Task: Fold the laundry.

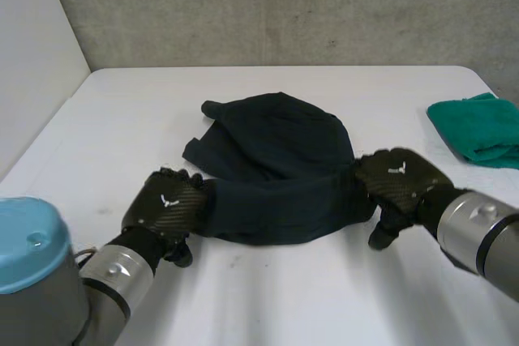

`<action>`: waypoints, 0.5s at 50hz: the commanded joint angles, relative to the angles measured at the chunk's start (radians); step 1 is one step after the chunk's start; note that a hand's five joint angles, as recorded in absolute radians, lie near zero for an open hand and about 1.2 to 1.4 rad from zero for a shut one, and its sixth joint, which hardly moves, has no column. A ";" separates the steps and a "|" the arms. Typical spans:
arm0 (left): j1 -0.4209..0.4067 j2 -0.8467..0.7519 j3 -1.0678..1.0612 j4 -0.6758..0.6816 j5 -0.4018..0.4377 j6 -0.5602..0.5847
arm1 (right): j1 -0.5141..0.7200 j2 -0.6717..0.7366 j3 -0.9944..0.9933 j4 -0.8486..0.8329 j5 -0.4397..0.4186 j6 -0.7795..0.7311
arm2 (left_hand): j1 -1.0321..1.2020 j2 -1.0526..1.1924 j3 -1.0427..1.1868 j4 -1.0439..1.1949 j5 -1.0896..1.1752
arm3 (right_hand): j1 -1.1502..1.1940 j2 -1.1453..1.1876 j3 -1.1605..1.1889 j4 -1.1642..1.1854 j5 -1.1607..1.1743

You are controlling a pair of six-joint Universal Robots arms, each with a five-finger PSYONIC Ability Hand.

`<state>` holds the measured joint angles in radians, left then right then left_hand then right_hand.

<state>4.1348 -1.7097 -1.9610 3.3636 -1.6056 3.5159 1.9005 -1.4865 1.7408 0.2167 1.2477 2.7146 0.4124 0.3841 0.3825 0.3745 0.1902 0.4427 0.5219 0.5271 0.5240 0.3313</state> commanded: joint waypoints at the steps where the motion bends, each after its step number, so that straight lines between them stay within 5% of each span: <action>1: 0.038 -0.165 0.066 0.092 -0.005 0.003 | 0.014 0.093 0.069 -0.172 0.015 0.005 | 0.007 0.035 0.036 0.044 0.054 | 0.077 -0.002 -0.007 -0.004 0.014; 16: 0.071 -0.332 0.185 0.129 -0.001 0.011 | 0.061 0.371 -0.046 -0.390 0.125 0.019 | 0.077 0.105 0.107 0.115 0.125 | -0.011 -0.090 -0.096 -0.093 -0.074; 25: 0.076 -0.366 0.241 0.129 -0.001 0.009 | 0.077 0.446 -0.115 -0.413 0.147 0.019 | 0.353 0.381 0.383 0.391 0.400 | 0.047 -0.032 -0.037 -0.034 -0.016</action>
<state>4.2091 -2.0560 -1.7560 3.4943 -1.6057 3.5262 1.9663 -1.0824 1.6682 -0.1887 1.3876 2.7334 0.5308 0.5168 0.5219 0.5193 0.3461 0.3722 0.4263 0.4253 0.4139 0.2369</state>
